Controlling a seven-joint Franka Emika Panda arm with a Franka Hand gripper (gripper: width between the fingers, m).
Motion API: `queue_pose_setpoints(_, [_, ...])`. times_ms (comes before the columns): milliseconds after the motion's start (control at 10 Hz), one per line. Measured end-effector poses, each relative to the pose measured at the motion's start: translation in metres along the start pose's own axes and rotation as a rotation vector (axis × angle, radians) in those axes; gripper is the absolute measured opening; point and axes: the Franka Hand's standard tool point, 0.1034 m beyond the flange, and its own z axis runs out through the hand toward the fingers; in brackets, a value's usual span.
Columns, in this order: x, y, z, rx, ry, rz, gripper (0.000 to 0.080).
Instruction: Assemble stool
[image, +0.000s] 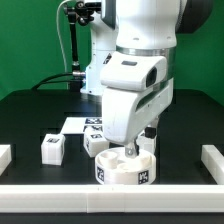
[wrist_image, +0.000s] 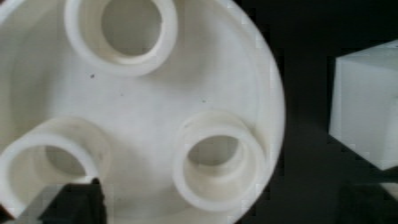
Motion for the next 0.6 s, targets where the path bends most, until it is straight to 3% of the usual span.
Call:
queue_pose_setpoints(200, [0.003,0.0012,0.0057,-0.013,0.013,-0.003,0.0649])
queue_pose_setpoints(600, [-0.0016,0.0034,0.0021,-0.02,0.014,-0.01,0.0649])
